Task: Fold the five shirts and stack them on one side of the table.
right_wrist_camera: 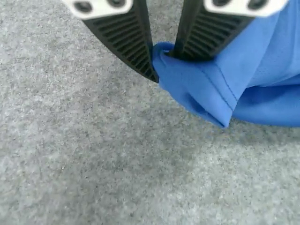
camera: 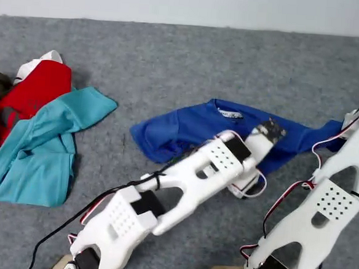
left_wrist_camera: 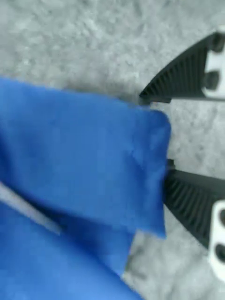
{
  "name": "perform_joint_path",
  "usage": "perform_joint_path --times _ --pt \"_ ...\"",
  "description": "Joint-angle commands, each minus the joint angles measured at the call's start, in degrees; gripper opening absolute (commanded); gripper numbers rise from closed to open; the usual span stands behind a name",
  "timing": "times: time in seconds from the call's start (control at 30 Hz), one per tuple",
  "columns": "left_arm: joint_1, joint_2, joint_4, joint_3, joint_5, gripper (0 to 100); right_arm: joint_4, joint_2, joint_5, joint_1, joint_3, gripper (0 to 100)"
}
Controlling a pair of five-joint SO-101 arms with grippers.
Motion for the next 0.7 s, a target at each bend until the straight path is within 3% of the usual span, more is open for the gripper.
perform_joint_path --times 0.0,0.2,0.4,0.67 --pt "0.5 0.2 1.1 -4.4 0.4 20 2.4 -4.4 0.0 0.6 -0.2 0.9" --pt "0.9 0.2 1.5 -4.9 0.1 18 2.4 -4.4 0.0 0.6 -0.1 0.9" --pt "0.9 0.2 0.5 -5.1 -2.4 2 2.4 -4.4 0.0 0.5 -0.1 0.9" --pt "0.4 -0.4 2.8 -5.8 -6.8 1 2.4 -4.4 0.0 0.5 -0.1 0.9"
